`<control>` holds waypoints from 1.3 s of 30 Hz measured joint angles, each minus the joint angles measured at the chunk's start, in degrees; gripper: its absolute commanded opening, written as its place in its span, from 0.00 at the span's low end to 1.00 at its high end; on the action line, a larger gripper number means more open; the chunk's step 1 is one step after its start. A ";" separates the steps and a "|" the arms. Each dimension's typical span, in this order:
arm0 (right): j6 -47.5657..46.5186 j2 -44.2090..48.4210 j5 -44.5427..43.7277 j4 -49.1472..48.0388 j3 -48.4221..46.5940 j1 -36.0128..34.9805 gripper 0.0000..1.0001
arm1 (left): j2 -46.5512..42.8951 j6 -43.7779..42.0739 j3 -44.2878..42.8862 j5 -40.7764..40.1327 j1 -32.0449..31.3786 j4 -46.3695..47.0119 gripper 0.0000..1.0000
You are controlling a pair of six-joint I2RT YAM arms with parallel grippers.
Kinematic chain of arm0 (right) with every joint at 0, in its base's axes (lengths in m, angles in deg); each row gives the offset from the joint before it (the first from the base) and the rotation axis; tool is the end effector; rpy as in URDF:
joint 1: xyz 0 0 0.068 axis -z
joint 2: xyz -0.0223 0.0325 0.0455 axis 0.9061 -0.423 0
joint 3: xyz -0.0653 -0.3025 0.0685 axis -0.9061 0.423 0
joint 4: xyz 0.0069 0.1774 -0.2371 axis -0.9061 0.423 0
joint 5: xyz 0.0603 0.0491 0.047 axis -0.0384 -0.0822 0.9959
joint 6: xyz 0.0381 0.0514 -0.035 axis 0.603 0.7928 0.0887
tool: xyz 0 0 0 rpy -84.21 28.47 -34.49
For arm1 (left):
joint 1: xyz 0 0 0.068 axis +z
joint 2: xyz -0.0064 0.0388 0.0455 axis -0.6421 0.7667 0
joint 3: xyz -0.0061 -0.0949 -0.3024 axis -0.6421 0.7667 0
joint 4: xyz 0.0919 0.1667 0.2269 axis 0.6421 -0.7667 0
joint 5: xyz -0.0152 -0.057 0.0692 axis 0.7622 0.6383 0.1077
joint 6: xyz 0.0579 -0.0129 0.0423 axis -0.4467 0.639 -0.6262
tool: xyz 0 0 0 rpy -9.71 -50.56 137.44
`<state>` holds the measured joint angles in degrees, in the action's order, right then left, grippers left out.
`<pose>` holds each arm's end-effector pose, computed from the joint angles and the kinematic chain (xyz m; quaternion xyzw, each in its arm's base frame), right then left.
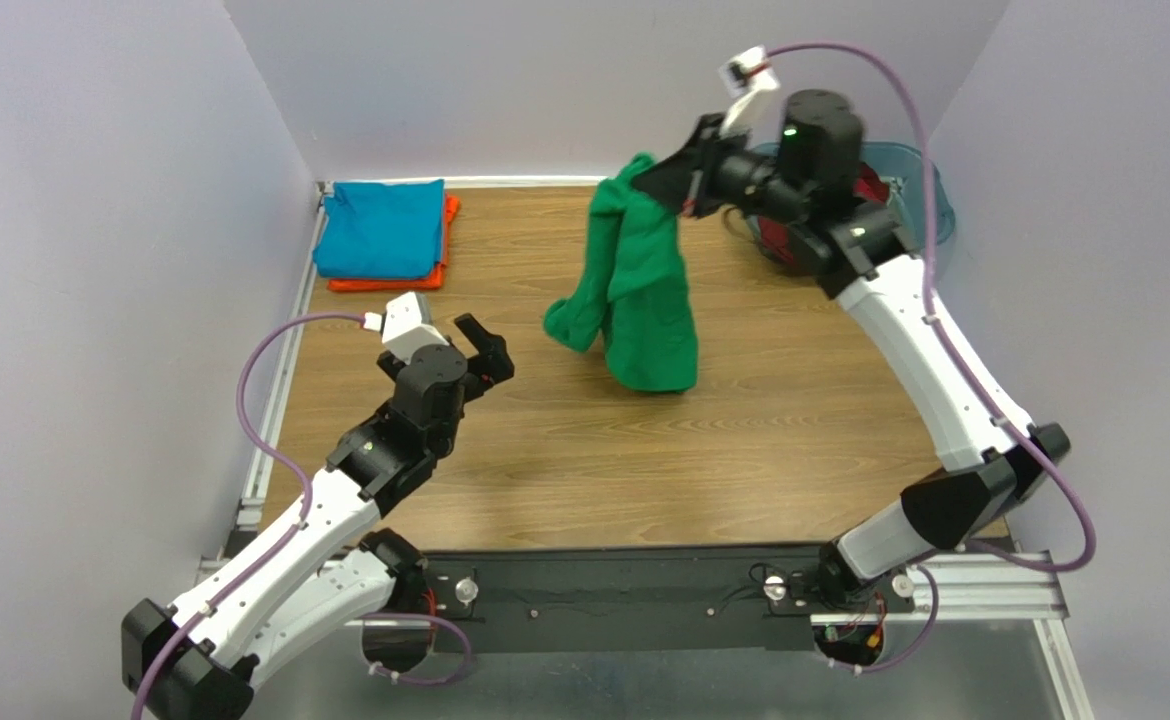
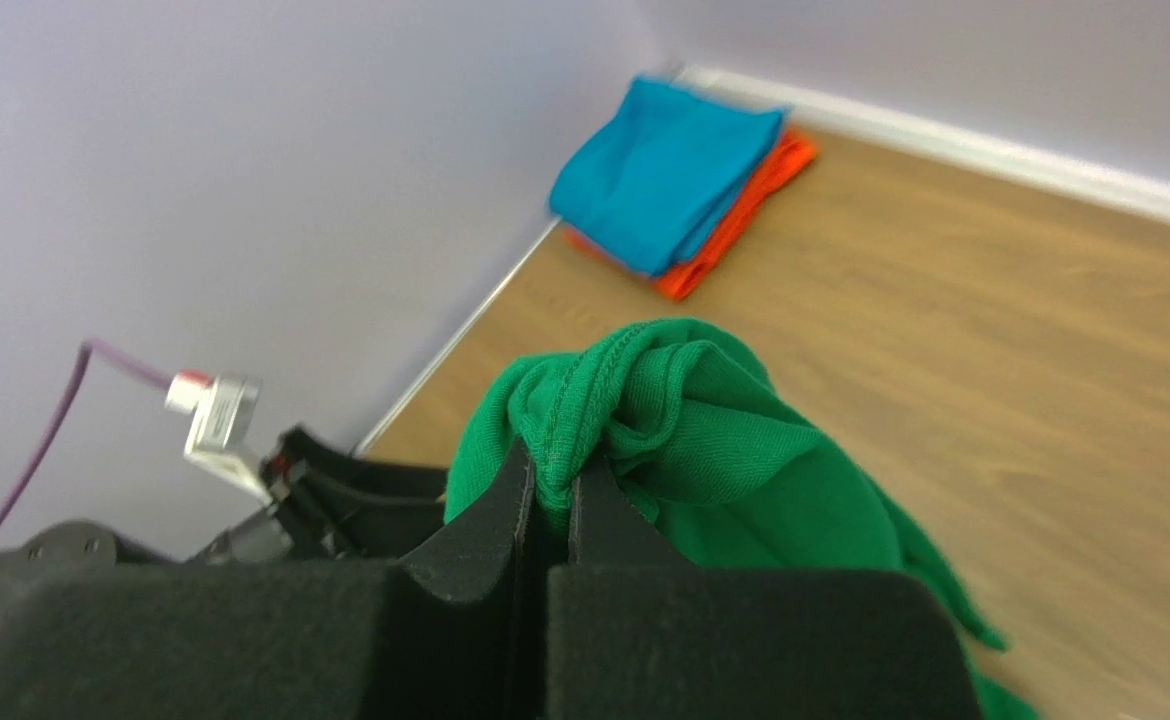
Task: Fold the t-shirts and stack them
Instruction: Move the tshirt to the center of the board
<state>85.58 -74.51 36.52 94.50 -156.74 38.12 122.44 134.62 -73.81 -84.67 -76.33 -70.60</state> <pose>0.3372 0.1989 0.5367 -0.1637 0.7275 0.4164 0.5202 0.1825 -0.0929 0.2992 -0.2172 0.7847 -0.1591 0.5584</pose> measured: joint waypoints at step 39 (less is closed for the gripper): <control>14.08 22.12 -38.75 4.31 61.11 -5.40 1.00 | 13.33 12.76 11.67 21.77 0.68 3.13 0.36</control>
<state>99.65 -52.40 -2.23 98.80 -95.63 32.73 135.78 147.39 -62.14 -62.90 -75.65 -67.47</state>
